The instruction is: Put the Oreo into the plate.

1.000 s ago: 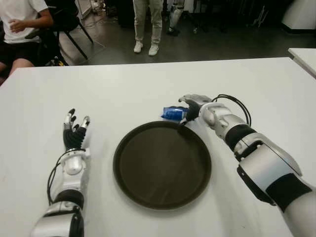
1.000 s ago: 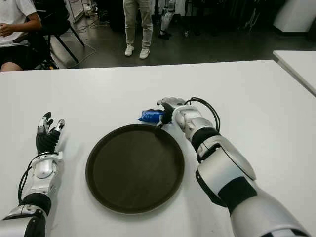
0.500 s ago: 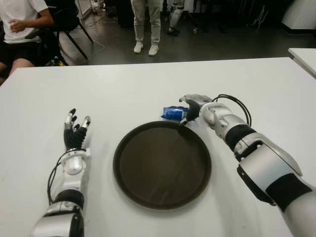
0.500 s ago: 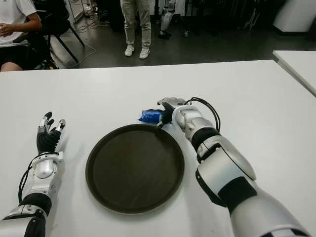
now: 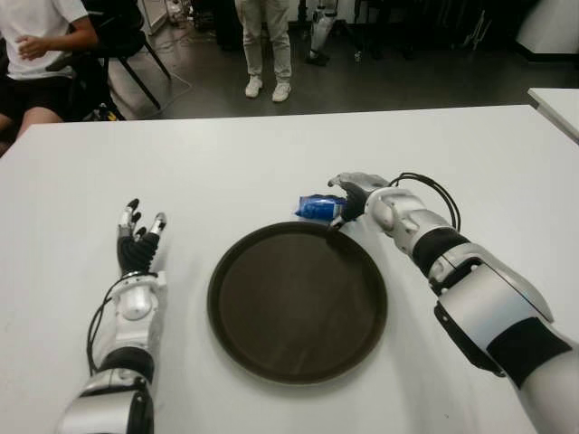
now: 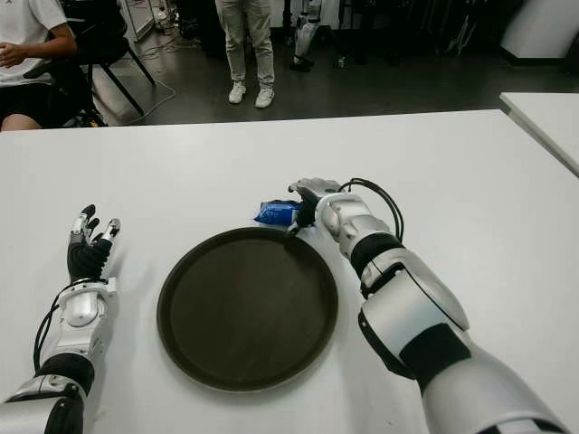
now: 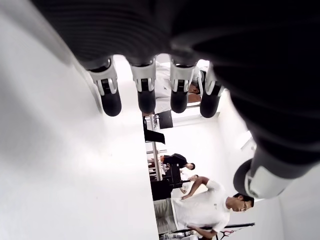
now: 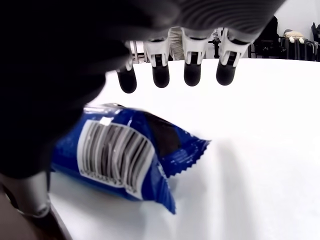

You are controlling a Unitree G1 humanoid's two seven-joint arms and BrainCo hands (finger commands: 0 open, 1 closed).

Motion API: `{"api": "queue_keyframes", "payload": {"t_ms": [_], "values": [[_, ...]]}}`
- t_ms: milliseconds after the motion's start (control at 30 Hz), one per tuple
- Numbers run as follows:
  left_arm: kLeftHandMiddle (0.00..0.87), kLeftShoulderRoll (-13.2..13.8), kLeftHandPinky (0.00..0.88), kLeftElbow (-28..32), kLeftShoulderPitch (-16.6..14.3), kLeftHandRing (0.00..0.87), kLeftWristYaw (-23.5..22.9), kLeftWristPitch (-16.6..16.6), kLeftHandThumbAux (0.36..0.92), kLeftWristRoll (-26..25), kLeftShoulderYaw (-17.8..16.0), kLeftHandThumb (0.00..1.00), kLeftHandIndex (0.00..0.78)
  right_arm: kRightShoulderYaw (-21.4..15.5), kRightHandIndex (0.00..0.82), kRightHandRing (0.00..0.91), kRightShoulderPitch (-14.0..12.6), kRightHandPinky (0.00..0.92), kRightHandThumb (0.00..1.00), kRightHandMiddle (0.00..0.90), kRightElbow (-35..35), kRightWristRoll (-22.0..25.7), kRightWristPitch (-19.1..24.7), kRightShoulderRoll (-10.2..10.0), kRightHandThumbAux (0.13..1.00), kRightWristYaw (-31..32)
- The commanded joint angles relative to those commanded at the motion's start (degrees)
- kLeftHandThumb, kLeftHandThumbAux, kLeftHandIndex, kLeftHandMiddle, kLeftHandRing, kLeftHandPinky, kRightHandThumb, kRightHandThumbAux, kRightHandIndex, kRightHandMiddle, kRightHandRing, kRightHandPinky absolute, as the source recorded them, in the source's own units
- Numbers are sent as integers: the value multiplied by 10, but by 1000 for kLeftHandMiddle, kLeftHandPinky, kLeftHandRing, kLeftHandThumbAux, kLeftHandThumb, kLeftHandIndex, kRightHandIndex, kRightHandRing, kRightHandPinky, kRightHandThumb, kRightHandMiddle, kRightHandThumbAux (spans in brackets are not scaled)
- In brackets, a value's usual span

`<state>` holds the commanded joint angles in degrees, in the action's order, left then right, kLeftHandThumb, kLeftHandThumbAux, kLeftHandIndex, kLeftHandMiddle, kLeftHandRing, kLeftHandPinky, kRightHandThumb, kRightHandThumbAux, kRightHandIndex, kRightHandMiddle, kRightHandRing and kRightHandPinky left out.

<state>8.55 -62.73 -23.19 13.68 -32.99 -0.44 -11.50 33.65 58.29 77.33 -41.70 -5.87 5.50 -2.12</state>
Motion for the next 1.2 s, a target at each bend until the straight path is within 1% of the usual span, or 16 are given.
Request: {"api": "queue_keyframes", "payload": {"t_ms": [100, 233, 267, 300, 367, 500, 567, 633, 700, 733, 767, 800, 833, 933, 1033, 1200], "values": [[1, 0, 0, 0, 0, 0, 0, 0, 590, 0, 0, 349, 6, -2, 0, 19, -2, 74, 0, 0, 0, 0, -5, 1, 705, -14], [4, 1, 0, -1, 1, 0, 1, -2, 590, 2, 1, 348, 11, -5, 40, 92, -4, 146, 0, 54, -1, 0, -15, 3, 761, -33], [3, 1, 0, -1, 1, 0, 1, -2, 594, 3, 2, 341, 11, -6, 73, 136, -5, 187, 30, 100, -1, 0, -17, 3, 783, -38], [3, 2, 0, -1, 1, 0, 2, -2, 596, 4, 3, 338, 11, -7, 85, 151, -6, 202, 42, 116, -1, 0, -19, 3, 791, -43], [3, 2, 0, -2, 1, 0, 2, -2, 598, 5, 3, 332, 10, -7, 142, 214, -6, 263, 111, 184, -1, 0, -21, 3, 811, -48], [5, 3, 0, -3, 1, 0, 4, -2, 596, 6, 4, 330, 10, -7, 192, 264, -7, 317, 172, 238, 0, 0, -22, 3, 824, -56], [9, 3, 0, -3, 1, 0, 5, 0, 595, 5, 3, 336, 9, -7, 220, 319, -7, 380, 225, 286, 0, -1, -22, 3, 836, -60], [11, 2, 0, -3, 0, 0, 4, 1, 596, 4, 3, 338, 9, -7, 228, 344, -7, 410, 251, 308, 0, -1, -22, 3, 838, -61], [12, 2, 0, -3, 0, 0, 4, 3, 598, 2, 2, 341, 8, -6, 234, 358, -7, 425, 269, 320, 1, -1, -22, 4, 839, -61], [12, 2, 0, -3, 0, 0, 3, 3, 601, 2, 2, 342, 7, -6, 294, 372, -7, 439, 416, 334, 1, -2, -22, 3, 804, -62], [12, 2, 0, -2, 0, 0, 3, 4, 601, 1, 2, 343, 7, -6, 315, 377, -7, 444, 469, 339, 1, -2, -22, 3, 791, -63], [11, 2, 0, -2, 0, 0, 3, 4, 601, 1, 2, 345, 7, -6, 347, 392, -7, 456, 545, 355, 1, -2, -22, 3, 772, -63], [11, 2, 0, -1, 0, 0, 2, 4, 601, 1, 1, 346, 7, -6, 368, 401, -8, 464, 594, 365, 0, -1, -23, 3, 759, -65], [4, 1, 0, -1, 0, 0, 1, 3, 597, 0, 1, 348, 4, -7, 393, 416, -9, 473, 653, 379, 0, -1, -24, 3, 745, -68], [1, 2, 0, -3, 0, 0, 3, 5, 592, 1, 2, 339, 3, -5, 401, 426, -9, 477, 673, 388, 0, -3, -26, 4, 739, -71], [3, 4, 0, -6, -1, 0, 7, 7, 587, 3, 2, 338, 12, -4, 401, 434, -7, 482, 676, 385, 0, -3, -28, 5, 739, -67]]}}
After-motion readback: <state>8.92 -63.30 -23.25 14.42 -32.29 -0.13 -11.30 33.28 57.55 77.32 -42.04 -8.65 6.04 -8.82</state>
